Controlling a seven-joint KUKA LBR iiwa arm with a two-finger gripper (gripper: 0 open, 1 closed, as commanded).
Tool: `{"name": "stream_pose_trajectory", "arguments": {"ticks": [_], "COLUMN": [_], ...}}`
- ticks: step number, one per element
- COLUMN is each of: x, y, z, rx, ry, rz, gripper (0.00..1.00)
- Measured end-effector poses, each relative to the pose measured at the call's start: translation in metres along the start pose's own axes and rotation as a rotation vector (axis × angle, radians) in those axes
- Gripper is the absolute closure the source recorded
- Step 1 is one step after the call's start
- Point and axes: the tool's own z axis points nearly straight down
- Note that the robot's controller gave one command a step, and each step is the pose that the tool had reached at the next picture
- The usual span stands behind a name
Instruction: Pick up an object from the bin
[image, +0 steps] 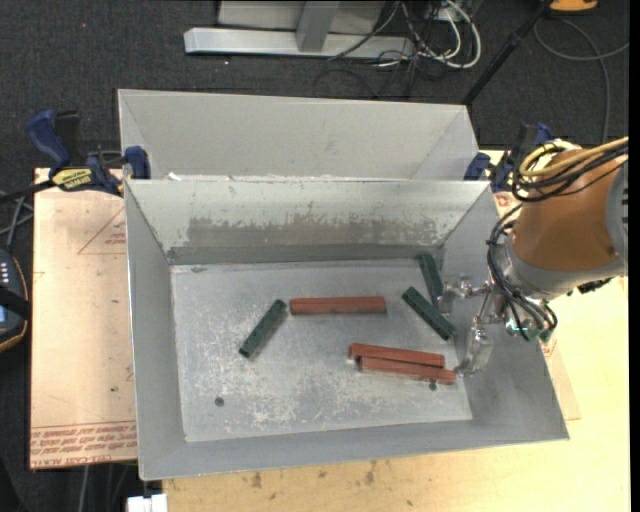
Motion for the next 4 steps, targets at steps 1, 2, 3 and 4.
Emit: {"name": "stream_pose_trajectory", "arguments": {"ticks": [1, 2, 3, 4], "x": [-0.002, 0.009, 0.008, 0.010], "y": [0.000, 0.066, 0.079, 0.088], "z": [-0.004, 0.063, 0.011, -0.003], "rx": [0.001, 0.000, 0.001, 0.000], "ry": [-0.008, -0.011, -0.003, -0.013], "rz": [-0.003, 0.077, 0.021, 0.066], "gripper": [0.00, 0.00, 0.00, 0.00]}}
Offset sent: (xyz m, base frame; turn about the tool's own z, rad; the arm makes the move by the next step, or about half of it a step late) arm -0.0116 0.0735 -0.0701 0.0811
